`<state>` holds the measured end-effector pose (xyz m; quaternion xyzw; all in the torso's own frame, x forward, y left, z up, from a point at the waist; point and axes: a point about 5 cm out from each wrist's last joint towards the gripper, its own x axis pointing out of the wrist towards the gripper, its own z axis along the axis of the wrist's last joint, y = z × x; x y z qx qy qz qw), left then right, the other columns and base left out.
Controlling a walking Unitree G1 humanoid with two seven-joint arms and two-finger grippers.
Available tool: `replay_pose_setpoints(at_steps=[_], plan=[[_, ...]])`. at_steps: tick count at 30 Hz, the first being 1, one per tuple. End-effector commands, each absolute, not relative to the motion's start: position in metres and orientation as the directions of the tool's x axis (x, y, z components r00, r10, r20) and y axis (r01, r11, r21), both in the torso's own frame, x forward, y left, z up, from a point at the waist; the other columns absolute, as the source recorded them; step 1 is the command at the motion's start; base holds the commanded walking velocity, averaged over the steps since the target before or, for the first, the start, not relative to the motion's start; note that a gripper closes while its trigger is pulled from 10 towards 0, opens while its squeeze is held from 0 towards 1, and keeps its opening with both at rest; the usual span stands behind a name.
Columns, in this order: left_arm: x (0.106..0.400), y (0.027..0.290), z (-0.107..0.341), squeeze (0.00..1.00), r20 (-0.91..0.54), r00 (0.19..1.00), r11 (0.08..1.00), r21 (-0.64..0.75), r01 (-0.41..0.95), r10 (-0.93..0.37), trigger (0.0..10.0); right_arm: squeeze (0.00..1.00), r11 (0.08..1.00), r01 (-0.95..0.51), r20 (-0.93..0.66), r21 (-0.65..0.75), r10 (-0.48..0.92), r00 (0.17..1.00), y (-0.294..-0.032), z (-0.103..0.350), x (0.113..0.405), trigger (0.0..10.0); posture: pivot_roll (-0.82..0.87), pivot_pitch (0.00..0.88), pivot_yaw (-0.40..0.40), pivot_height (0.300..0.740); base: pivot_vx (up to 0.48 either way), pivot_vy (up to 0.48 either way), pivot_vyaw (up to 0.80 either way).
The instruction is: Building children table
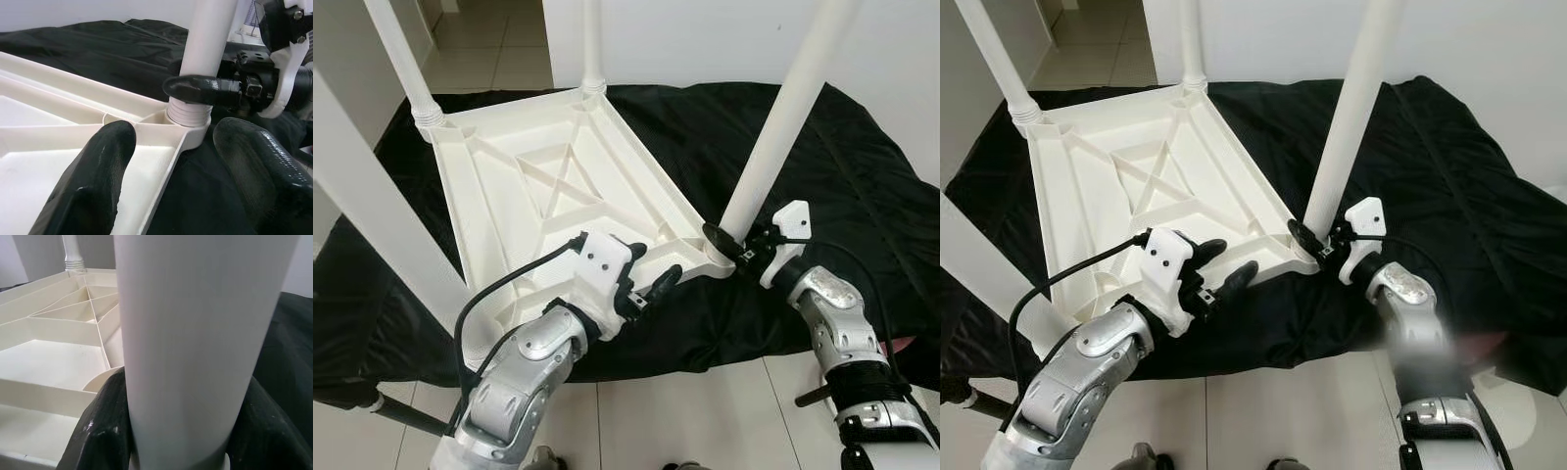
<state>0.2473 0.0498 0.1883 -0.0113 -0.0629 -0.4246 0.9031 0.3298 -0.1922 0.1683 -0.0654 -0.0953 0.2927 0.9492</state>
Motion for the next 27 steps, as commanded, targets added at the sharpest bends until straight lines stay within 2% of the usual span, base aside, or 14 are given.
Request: replay_pose_setpoints(at_steps=[1,6,8,9,10,13,14,15,17,18,20,22,27], plan=[[0.248,0.051,0.183,0.00,0.108,0.680,0.686,0.029,0.727,-0.725,10.0,0.00,0.827,-0.537,0.117,-0.166,0.557,0.822,-0.192,0.161,0.327,10.0,-0.02,0.056,0.016,0.740,0.000,0.000,0.00],[0.247,0.050,0.178,0.00,0.098,0.683,0.688,0.027,0.725,-0.724,10.0,0.00,0.858,-0.495,0.113,-0.139,0.510,0.852,-0.190,0.156,0.324,10.0,-0.02,0.050,0.021,0.740,0.000,0.000,0.00],[0.247,0.050,0.176,0.00,0.094,0.686,0.690,0.023,0.723,-0.722,10.0,0.00,0.903,-0.412,0.085,-0.118,0.423,0.902,-0.185,0.150,0.321,10.0,-0.03,0.044,0.022,0.740,0.000,0.000,0.00],[0.247,0.050,0.176,0.00,0.094,0.686,0.690,0.023,0.723,-0.722,10.0,0.00,0.903,-0.412,0.085,-0.118,0.423,0.902,-0.185,0.150,0.321,10.0,-0.03,0.044,0.022,0.740,0.000,0.000,0.00],[0.248,0.051,0.175,0.00,0.086,0.691,0.695,0.030,0.718,-0.718,10.0,0.00,0.932,-0.352,0.078,-0.085,0.358,0.930,-0.181,0.147,0.319,10.0,-0.03,0.041,0.022,0.740,0.000,0.000,0.00],[0.249,0.052,0.174,0.00,0.084,0.698,0.702,0.031,0.712,-0.711,10.0,0.00,0.955,-0.292,0.070,-0.060,0.296,0.953,-0.176,0.144,0.315,10.0,-0.03,0.040,0.021,0.740,0.000,0.000,0.00],[0.251,0.053,0.172,0.00,0.078,0.709,0.713,0.042,0.700,-0.701,10.0,0.00,0.976,-0.218,0.058,-0.024,0.219,0.974,-0.171,0.140,0.311,10.0,-0.03,0.038,0.019,0.740,0.000,0.000,0.00],[0.251,0.053,0.172,0.00,0.078,0.709,0.713,0.042,0.700,-0.701,10.0,0.00,0.976,-0.218,0.058,-0.024,0.219,0.974,-0.171,0.140,0.311,10.0,-0.03,0.038,0.019,0.740,0.000,0.000,0.00],[0.253,0.054,0.170,0.00,0.071,0.717,0.721,0.039,0.692,-0.693,10.0,0.00,0.997,-0.075,0.049,0.014,0.074,0.996,-0.162,0.133,0.302,10.0,-0.03,0.032,0.020,0.740,0.000,0.000,0.00],[0.253,0.054,0.170,0.00,0.071,0.717,0.721,0.039,0.692,-0.693,10.0,0.00,0.997,-0.075,0.049,0.014,0.074,0.996,-0.162,0.133,0.302,10.0,-0.03,0.032,0.020,0.740,0.000,0.000,0.00],[0.253,0.053,0.169,0.00,0.070,0.716,0.720,0.036,0.694,-0.694,10.0,0.00,0.998,0.043,0.030,0.040,-0.045,0.999,-0.155,0.127,0.295,10.0,-0.04,0.026,0.021,0.740,0.000,0.000,0.00],[0.253,0.053,0.169,0.00,0.071,0.716,0.719,0.041,0.694,-0.694,10.0,0.00,0.995,0.087,0.023,0.055,-0.088,0.996,-0.152,0.125,0.292,10.0,-0.03,0.016,0.021,0.740,0.000,0.000,0.00],[0.253,0.052,0.171,0.00,0.092,0.711,0.716,0.036,0.697,-0.697,10.0,0.00,0.989,0.134,0.009,0.058,-0.135,0.991,-0.145,0.123,0.292,10.0,-0.03,0.004,0.021,0.740,0.000,0.000,0.00]])
